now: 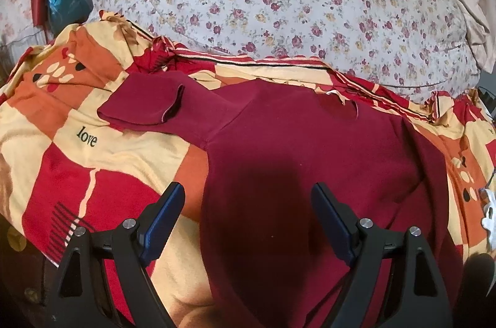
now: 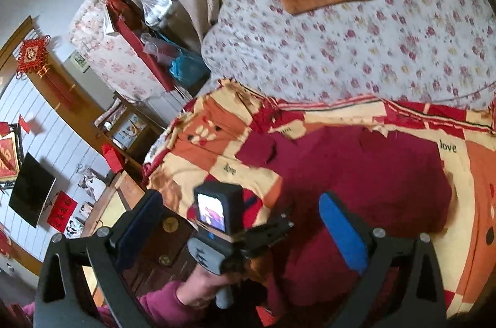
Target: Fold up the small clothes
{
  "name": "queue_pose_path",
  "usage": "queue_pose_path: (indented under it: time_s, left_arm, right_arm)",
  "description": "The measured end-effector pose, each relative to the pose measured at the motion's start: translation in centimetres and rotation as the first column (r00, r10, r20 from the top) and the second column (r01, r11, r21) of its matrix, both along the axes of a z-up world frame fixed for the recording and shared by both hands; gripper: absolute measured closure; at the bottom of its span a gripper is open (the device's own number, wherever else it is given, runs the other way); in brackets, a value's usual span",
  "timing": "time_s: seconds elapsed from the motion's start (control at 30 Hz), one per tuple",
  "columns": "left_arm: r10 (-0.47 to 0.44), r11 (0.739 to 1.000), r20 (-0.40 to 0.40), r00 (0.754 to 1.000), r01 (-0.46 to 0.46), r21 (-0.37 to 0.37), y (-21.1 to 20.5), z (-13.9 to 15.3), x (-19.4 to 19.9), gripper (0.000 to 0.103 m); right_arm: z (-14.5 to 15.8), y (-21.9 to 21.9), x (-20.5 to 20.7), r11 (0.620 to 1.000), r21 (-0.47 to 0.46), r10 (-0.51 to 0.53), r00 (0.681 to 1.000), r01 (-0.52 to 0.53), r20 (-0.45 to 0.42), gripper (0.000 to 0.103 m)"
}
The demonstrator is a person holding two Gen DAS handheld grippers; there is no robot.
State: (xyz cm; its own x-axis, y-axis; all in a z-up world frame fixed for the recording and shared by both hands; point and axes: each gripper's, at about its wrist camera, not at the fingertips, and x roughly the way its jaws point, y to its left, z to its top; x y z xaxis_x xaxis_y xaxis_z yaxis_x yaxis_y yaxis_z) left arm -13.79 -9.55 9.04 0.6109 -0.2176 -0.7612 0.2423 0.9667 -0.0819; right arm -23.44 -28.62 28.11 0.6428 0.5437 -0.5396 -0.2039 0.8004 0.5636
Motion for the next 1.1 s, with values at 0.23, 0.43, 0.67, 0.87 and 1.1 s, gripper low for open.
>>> queue_pose_path:
  time_s: [0.23,0.43,0.67,0.87,1.1]
  left_arm:
    - [-0.015,1.0,-0.01,1.0,0.015,-0.004,-0.3,-0.1,0.0,0.037]
    - [-0.018,1.0,-0.041,0.999,0.018,0.004,-0.6,-1.1,0.2,0.037]
    - [-0.03,0.999,-0.054,0.998,0.032,0.029,-1.7,-1.9,0.0,0.037]
    - [-0.029,0.999,-0.092,0.995,0.033,0.042,-1.9,-3.3,0.1,0.037]
    - [-0.007,0.998,-0.129,0.992,0.015,0.055,-1.1,-4.9,0.4,0.037]
  right_arm:
    - [-1.3,0.5,0.6,0.999,-0.025,-0.047,0.999,0.047,0.016,0.0]
    - [-6.8,0.0,1.6,0.983,-0.131,-0.137,0.99,0.132,-0.033,0.0]
    - [-11.7,-2.0,2.7,0.976,-0.138,-0.186,0.977,0.17,-0.108,0.0]
    - [-13.9,-3.3,3.5,0.964,-0.161,-0.229,0.966,0.21,-0.115,0.0]
    - [-15.3,-4.0,4.4,0.948,-0.215,-0.261,0.959,0.234,-0.11,0.0]
